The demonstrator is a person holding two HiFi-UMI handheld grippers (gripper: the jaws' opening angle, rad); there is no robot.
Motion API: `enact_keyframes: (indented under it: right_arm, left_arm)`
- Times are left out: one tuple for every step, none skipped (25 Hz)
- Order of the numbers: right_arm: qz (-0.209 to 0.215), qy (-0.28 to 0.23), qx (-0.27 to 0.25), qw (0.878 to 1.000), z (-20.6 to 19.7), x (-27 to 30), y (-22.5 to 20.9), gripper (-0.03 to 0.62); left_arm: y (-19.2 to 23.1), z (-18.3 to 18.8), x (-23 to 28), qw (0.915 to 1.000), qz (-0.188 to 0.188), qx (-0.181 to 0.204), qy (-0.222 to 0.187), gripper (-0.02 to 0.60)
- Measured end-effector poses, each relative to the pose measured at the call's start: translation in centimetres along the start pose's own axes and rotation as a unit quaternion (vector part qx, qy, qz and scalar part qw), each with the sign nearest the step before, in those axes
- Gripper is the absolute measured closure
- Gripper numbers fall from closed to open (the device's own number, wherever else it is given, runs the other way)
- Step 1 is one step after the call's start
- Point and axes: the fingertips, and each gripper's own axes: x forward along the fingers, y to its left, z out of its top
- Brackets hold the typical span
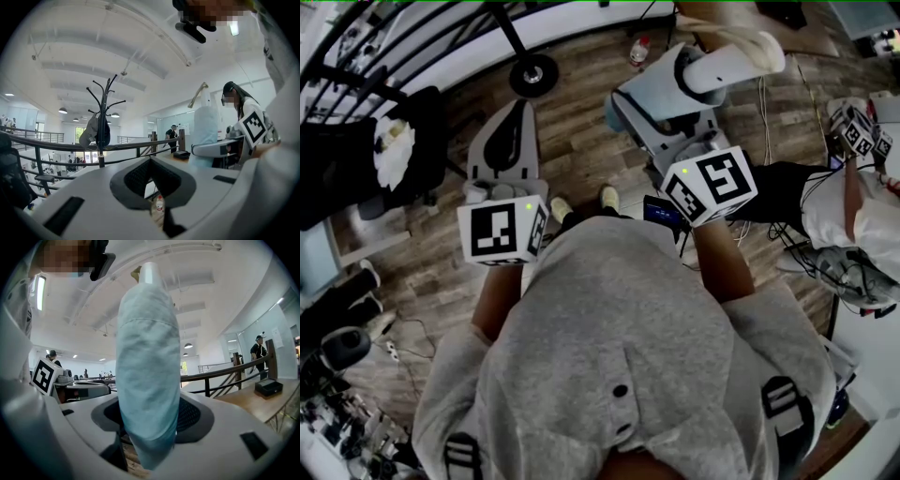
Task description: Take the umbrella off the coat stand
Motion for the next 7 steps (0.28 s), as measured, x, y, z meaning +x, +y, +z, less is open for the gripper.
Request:
enact_keyframes:
  right_arm:
    - [-0.001,0.000,0.000,1.000,-0.08,0.02,-0.02,0.310]
    - [-0.002,0.001,0.000,1.000,-0.15,0.07,-0.02,0.310]
    - [-0.003,0.001,0.000,1.000,-0.22,0.17,-0.02,0.310]
    - [-0.003,0.000,0.000,1.000,-0.26,0.29,-0.01,0.310]
    - [-0.003,0.000,0.000,1.000,-0.30,0.41,0.00,0.310]
    - [-0.004,0.000,0.000,1.000,-0.33,0.54,0.02,0.310]
    - [-0.004,0.000,-0.001,1.000,-0.36,0.67,0.04,0.310]
  left_arm:
    - [0.01,-0.03,0.01,1.0000,-0.001,0.000,0.000,0.571]
    - [0.08,-0.12,0.04,1.0000,-0.001,0.001,0.000,0.571]
    - [0.21,-0.25,0.07,1.0000,-0.001,0.000,0.002,0.571]
    - [0.38,-0.39,0.11,1.0000,-0.001,0.000,0.003,0.571]
    - [0.55,-0.48,0.16,1.0000,-0.001,-0.001,0.003,0.571]
    - [0.71,-0.52,0.22,1.0000,-0.001,-0.001,0.003,0.571]
    - [0.88,-0.56,0.28,1.0000,-0.001,-0.001,0.002,0.571]
